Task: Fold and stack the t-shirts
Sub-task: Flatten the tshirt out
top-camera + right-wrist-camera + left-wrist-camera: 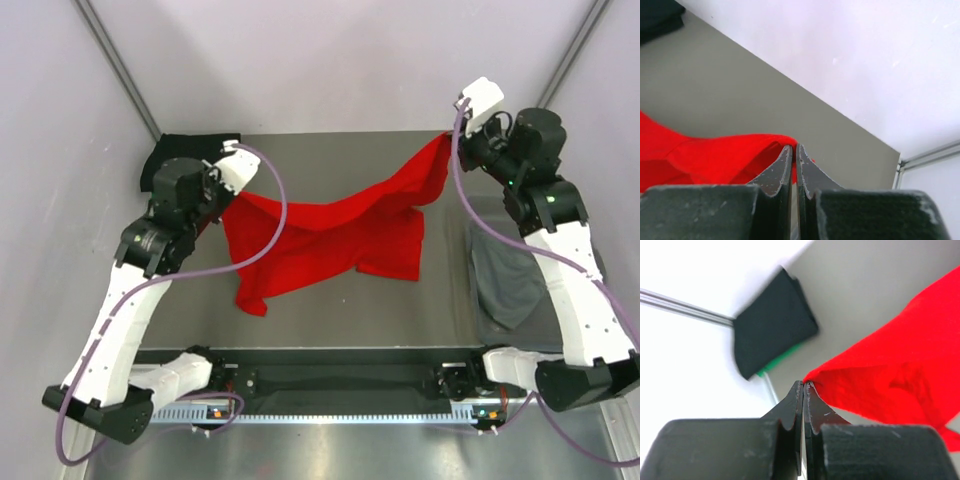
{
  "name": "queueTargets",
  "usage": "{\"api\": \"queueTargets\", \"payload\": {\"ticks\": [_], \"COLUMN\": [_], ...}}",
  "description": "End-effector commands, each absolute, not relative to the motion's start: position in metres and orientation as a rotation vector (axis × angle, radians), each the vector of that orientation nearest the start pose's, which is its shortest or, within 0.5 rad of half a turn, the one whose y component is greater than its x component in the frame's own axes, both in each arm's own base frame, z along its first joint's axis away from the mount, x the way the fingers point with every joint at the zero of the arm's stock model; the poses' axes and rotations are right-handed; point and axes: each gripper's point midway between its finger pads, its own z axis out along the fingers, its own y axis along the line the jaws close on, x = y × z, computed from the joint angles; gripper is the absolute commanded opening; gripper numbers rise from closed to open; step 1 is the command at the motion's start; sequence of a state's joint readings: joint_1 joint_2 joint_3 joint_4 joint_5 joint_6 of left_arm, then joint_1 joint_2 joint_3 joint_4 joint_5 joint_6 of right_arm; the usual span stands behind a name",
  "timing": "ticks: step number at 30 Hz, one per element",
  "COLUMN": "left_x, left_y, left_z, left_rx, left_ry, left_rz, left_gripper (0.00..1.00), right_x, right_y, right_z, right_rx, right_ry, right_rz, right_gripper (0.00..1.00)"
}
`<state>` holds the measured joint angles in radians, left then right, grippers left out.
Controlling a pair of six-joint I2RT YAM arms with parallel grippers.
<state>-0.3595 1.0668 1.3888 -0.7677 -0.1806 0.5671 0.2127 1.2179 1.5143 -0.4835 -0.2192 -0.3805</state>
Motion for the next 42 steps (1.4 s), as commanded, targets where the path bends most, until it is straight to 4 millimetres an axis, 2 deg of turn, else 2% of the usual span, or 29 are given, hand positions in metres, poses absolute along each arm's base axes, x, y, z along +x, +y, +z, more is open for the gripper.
{"api": "queueTargets", "payload": {"ticks": [1, 5, 6, 9, 10, 12, 13, 18, 21, 22, 25, 27, 30, 31, 33, 34, 36, 37, 42], "left_x": [0.295, 0.278, 0.270, 0.248, 0.244, 0.228, 0.223, 0.188, 0.169, 0.164, 0.149, 0.145, 0.156, 0.160, 0.176, 0.180, 0.198, 0.203, 0.239], "left_y": [-0.045, -0.034, -0.027, -0.015, -0.011, -0.003, -0.001, 0.017, 0.024, 0.025, 0.030, 0.032, 0.028, 0.028, 0.026, 0.029, 0.022, 0.022, 0.008], "left_z": [0.404, 0.446, 0.464, 0.498, 0.503, 0.517, 0.523, 0.559, 0.579, 0.583, 0.601, 0.611, 0.617, 0.618, 0.621, 0.620, 0.613, 0.611, 0.578], "left_rx": [0.722, 0.665, 0.624, 0.541, 0.516, 0.478, 0.464, 0.366, 0.329, 0.322, 0.295, 0.279, 0.290, 0.300, 0.314, 0.301, 0.331, 0.336, 0.402], "left_ry": [1.704, 1.597, 1.551, 1.452, 1.439, 1.398, 1.378, 1.261, 1.204, 1.188, 1.134, 1.109, 1.098, 1.100, 1.100, 1.109, 1.131, 1.142, 1.229], "left_rz": [0.367, 0.408, 0.423, 0.442, 0.450, 0.454, 0.457, 0.468, 0.461, 0.457, 0.451, 0.457, 0.472, 0.494, 0.535, 0.563, 0.587, 0.605, 0.622], "left_gripper": [0.00, 0.00, 0.00, 0.00, 0.00, 0.00, 0.00, 0.00, 0.00, 0.00, 0.00, 0.00, 0.00, 0.00, 0.00, 0.00, 0.00, 0.00, 0.00], "right_x": [0.336, 0.313, 0.302, 0.280, 0.267, 0.253, 0.238, 0.203, 0.175, 0.160, 0.133, 0.122, 0.127, 0.141, 0.152, 0.169, 0.188, 0.206, 0.259], "right_y": [0.099, 0.097, 0.095, 0.091, 0.089, 0.086, 0.084, 0.085, 0.084, 0.084, 0.078, 0.075, 0.070, 0.069, 0.068, 0.071, 0.073, 0.074, 0.076], "right_z": [0.468, 0.510, 0.528, 0.555, 0.565, 0.575, 0.582, 0.584, 0.587, 0.592, 0.606, 0.617, 0.632, 0.632, 0.639, 0.636, 0.633, 0.626, 0.603], "right_rx": [-0.646, -0.644, -0.637, -0.627, -0.625, -0.621, -0.626, -0.687, -0.720, -0.727, -0.706, -0.692, -0.673, -0.667, -0.671, -0.681, -0.695, -0.705, -0.686], "right_ry": [1.469, 1.377, 1.341, 1.272, 1.237, 1.195, 1.158, 1.111, 1.066, 1.035, 0.976, 0.942, 0.916, 0.939, 0.937, 0.962, 0.978, 1.007, 1.108], "right_rz": [0.081, 0.069, 0.061, 0.048, 0.040, 0.025, 0.017, 0.015, 0.005, 0.007, -0.008, -0.022, -0.069, -0.082, -0.107, -0.110, -0.127, -0.132, -0.131], "right_gripper": [0.00, 0.00, 0.00, 0.00, 0.00, 0.00, 0.00, 0.00, 0.00, 0.00, 0.00, 0.00, 0.00, 0.00, 0.00, 0.00, 0.00, 0.00, 0.00]}}
